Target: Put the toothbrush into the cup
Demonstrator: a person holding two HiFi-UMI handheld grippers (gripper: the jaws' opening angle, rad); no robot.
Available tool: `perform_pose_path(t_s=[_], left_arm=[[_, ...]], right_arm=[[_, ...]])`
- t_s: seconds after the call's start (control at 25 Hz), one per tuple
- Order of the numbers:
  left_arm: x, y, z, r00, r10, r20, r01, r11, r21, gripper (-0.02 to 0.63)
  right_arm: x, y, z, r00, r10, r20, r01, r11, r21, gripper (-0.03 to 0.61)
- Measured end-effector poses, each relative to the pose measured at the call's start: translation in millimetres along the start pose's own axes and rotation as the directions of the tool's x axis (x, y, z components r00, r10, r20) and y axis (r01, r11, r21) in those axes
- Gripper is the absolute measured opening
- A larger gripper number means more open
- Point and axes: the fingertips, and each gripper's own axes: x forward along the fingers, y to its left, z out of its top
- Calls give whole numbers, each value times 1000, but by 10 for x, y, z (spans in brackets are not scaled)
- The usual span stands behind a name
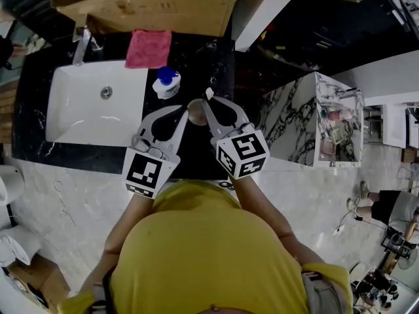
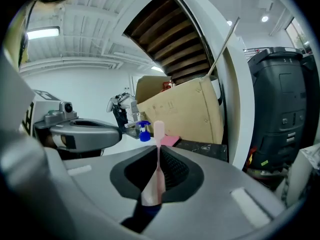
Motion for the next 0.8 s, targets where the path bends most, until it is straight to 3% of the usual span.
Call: perform_pose_path(t_s=[0.24,0.48,0.56,0.8], left_arm=[[-22,11,31,1000,1,6,-1,1000,0,5],[-63,-34,103,1000,2,28,-3,1000,10,5],[-82,-44,173,999,11,52,-12,1000,21,5],[-182,-62,603,984,43,171,-52,998,47,5]], right_arm=[[11,-3,-28,999,-19,-28,19,1000,-2,135],[-125,-50,64,998,-65,13,65,998,-4,143],[-200,-79,138,995,-88,41,88,996,-7,133],[-544,-176,574,970,-170,173,179,983,-40,27]])
